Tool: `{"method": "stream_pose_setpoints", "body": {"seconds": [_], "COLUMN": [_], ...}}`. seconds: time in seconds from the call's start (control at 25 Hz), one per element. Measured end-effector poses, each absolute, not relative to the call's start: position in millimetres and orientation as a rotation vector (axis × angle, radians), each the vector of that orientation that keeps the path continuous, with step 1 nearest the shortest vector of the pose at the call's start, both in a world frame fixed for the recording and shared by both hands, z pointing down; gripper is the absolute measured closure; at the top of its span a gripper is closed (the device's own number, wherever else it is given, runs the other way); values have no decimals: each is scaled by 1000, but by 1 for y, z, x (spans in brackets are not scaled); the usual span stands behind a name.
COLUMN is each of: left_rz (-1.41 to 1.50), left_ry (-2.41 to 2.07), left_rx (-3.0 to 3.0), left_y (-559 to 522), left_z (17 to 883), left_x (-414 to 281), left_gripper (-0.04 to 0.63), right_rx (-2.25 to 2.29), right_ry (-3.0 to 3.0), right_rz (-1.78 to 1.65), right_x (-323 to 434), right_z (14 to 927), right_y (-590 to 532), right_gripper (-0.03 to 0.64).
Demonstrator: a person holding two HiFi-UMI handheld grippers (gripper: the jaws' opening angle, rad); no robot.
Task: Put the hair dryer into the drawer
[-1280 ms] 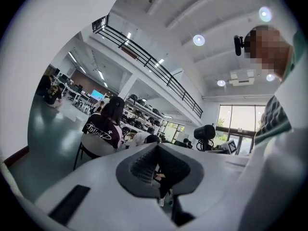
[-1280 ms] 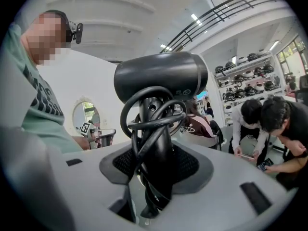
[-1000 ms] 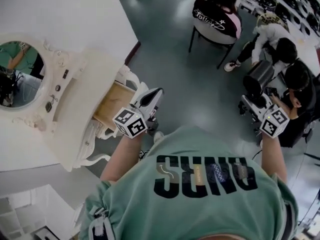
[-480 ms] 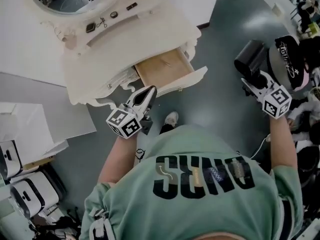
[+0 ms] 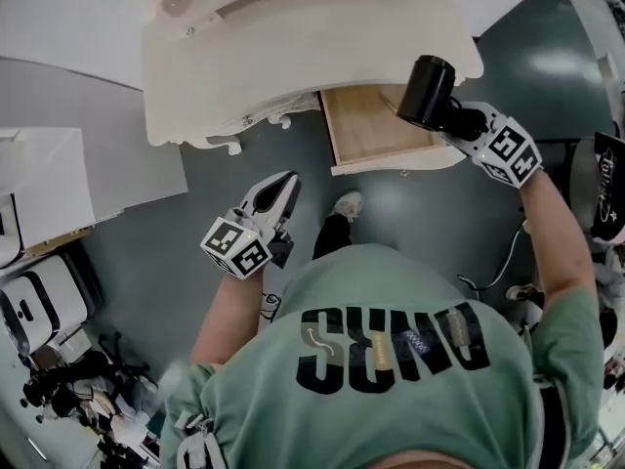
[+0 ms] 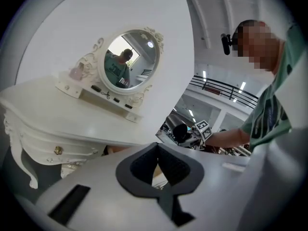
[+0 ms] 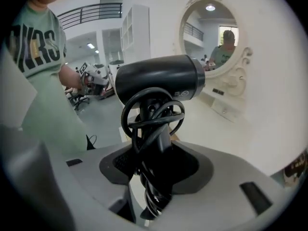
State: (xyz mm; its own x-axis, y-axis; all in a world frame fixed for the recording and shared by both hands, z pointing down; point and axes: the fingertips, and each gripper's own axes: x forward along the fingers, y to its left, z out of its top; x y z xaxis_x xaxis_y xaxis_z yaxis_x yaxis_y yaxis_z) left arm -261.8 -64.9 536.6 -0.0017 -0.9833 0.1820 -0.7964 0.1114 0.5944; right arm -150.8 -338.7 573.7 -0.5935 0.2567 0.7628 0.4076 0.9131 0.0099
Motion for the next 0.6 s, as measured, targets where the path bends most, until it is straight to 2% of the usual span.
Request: {"method": "stream_pose_setpoints", "body": {"seconds": [0.28,0.6], "left_rz": [-451,-446], "left_ry": [-1818,-1783], "left_rx": [1617,1561], "left_y": [-52,-55], "left_z": [591,623], "left_x": [-290,-285], "left_gripper": [586,586], "right_rx": [-735,-843], "right_ry": [-1914,-1686], "right_rz": [-380,-453], "right_x": [-206,-211], "right_z": [685,769], "right_y": [-307,-297], "right_gripper": [436,436]}}
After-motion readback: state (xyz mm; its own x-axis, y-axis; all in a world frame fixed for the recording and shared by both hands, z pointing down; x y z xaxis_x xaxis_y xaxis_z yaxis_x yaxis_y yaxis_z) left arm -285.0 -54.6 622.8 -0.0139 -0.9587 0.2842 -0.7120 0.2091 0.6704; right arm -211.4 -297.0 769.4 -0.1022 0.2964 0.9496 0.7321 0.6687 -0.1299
